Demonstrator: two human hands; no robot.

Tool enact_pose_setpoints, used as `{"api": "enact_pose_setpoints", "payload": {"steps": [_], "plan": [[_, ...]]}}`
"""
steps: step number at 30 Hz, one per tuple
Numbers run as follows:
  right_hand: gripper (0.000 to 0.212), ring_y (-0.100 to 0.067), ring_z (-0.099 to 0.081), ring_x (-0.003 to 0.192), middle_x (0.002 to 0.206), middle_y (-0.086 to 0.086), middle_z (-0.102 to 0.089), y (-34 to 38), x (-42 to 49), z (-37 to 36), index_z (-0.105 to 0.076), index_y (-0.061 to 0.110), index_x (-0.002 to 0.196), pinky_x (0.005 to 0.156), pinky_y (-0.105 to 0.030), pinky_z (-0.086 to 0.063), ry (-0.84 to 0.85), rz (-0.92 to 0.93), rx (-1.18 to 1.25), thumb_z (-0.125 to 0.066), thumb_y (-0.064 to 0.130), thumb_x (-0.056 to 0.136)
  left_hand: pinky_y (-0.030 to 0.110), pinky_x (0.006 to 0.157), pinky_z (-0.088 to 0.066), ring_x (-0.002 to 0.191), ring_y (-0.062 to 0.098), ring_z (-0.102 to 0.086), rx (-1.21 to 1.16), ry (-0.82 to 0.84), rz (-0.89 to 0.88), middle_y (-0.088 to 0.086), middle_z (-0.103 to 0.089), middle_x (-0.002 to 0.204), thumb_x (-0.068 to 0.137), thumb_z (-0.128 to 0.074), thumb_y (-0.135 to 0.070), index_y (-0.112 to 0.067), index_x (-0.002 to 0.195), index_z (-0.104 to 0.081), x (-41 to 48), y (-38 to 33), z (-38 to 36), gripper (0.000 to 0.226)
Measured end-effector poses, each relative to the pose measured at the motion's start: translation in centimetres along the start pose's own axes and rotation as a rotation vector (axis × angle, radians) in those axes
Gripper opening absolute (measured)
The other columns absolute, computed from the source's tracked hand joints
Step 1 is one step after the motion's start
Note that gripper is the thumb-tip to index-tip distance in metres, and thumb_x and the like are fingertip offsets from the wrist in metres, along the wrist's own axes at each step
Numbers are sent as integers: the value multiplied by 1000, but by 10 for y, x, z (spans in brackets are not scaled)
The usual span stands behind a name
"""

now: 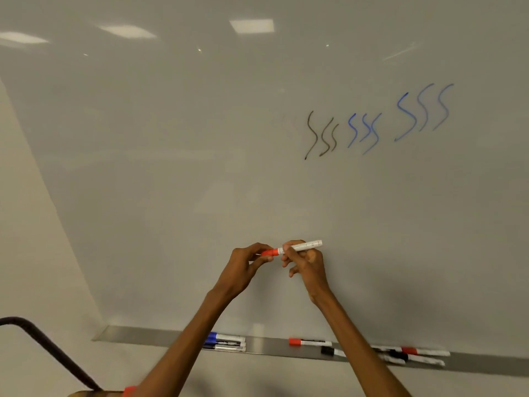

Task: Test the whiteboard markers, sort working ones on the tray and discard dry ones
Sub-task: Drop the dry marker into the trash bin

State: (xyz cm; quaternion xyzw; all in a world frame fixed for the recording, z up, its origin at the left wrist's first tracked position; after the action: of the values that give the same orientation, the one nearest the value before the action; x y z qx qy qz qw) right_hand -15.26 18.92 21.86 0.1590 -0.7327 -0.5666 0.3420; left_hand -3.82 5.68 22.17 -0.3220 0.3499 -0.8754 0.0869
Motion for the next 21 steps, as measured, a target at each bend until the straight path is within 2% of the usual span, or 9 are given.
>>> {"api": "enact_pose_setpoints", "payload": {"steps": [3, 8, 13, 17, 21], "plan": [[10, -20, -65, 66, 71, -9, -70, -6, -11, 4, -70, 7, 93, 50, -28, -51, -67, -24, 43, -62, 13, 92, 18, 79, -52, 85, 4, -69, -16, 41, 14, -6, -70, 95, 98, -52, -27, -16, 109, -65, -6, -1, -16, 20], [12, -16, -64, 60, 64, -3, -68, -23, -33, 8, -71, 12, 88, 56, -28, -54, -253, -37, 81, -61, 15, 93, 15, 74, -51, 75, 5, -68, 23, 57, -80, -1, -67, 94, 100, -48, -20, -11, 108, -62, -15, -5, -41, 19], [15, -19, -60, 56, 61, -7, -66, -39, -53, 20, -71, 11, 85, 55, -28, -53, -372, -83, 113, -61, 17, 94, 18, 77, -51, 76, 7, -68, 37, 84, -139, 1, -68, 97, 99, -49, -14, -11, 112, -62, -28, 1, -69, 18], [10, -20, -65, 61, 66, -6, -68, -51, -70, 41, -69, 11, 90, 52, -29, -52, -377, -174, 92, -62, 19, 92, 21, 80, -53, 81, 5, -68, 10, 168, -121, -3, -70, 100, 100, -50, -21, -15, 115, -62, -39, 8, -90, 21], [12, -18, -66, 69, 78, -8, -71, -58, -99, 82, -71, 12, 95, 56, -31, -52, -399, -288, 101, -66, 21, 89, 20, 74, -53, 77, 0, -67, 32, 284, -122, -12, -71, 99, 98, -53, -29, -25, 115, -64, -43, 8, -126, 21]]}}
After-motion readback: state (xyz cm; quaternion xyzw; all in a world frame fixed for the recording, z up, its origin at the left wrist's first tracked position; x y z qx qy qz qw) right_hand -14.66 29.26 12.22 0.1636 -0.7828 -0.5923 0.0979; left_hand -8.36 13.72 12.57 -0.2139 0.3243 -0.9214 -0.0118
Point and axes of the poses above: each hand's wrist, its own x-axis towards the middle knuckle, its own z-axis out of the back of the hand, y = z × x, the point moved 1 cm from there along x, towards the middle knuckle
